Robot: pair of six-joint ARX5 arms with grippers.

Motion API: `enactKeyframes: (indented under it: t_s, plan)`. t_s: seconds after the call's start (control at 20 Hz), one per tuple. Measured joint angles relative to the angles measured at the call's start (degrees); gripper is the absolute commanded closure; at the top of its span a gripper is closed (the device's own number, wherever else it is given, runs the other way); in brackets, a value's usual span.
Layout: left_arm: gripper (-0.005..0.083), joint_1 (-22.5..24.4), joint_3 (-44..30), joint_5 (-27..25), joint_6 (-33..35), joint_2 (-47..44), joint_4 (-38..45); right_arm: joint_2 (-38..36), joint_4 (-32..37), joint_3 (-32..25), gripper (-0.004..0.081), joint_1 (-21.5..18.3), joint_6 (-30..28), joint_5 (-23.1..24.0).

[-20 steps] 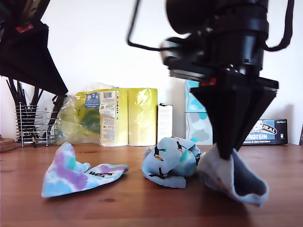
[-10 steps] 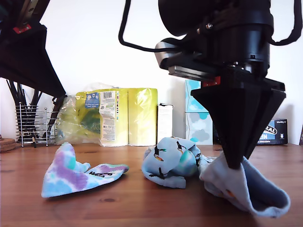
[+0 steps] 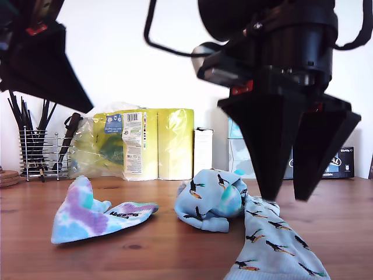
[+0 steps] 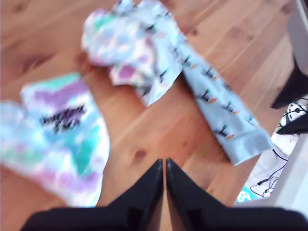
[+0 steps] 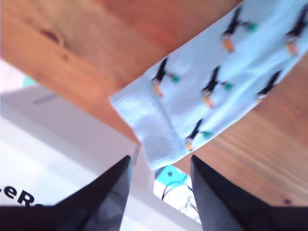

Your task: Pair up the socks based on colour and pattern, by placing each sock on top of its pair

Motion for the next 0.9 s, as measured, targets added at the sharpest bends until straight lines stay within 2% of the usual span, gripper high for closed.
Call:
enactKeyframes:
  t_s: [0.05,0.1,0.15,0.2,0.35,0.55,0.8,0.9]
  plan:
    - [0.0696,-1.0,0.0,0.0,0.0,0.8,1.6,-1.4,0.1,0.5,0.0465,-1.0,-1.1,0.0]
    - [0.0696,-2.0,0.0,0.1,0.0,2.2,3.2,-3.5,0.3,0.9,0.0582,-2.2,-2.4,0.2]
    - [0.0695,-3.0,0.0,0.1,0.0,4.0,4.9,-5.8,0.2,1.2,0.074,-3.4,-3.5,0.6]
    - [0.0692,-3.8,0.0,0.0,0.0,6.2,6.6,-8.5,0.2,1.4,0.077,-4.8,-4.4,1.2]
    - [0.0617,-6.2,0.0,-0.3,-0.1,12.0,13.3,-15.0,0.0,1.7,0.0783,-8.6,-6.6,1.6]
    - [0.0568,-8.9,0.0,-4.1,-0.1,17.8,23.6,-21.3,-0.1,1.7,0.0783,-9.3,-9.7,5.0]
    - [0.0573,-9.5,0.1,-7.7,-7.0,25.7,42.1,-26.7,-0.3,1.7,0.0783,-10.1,-10.5,5.9]
    - [0.0573,-9.5,2.3,-7.7,-7.5,29.0,44.9,-26.4,-0.3,1.7,0.0783,-10.4,-10.6,5.9]
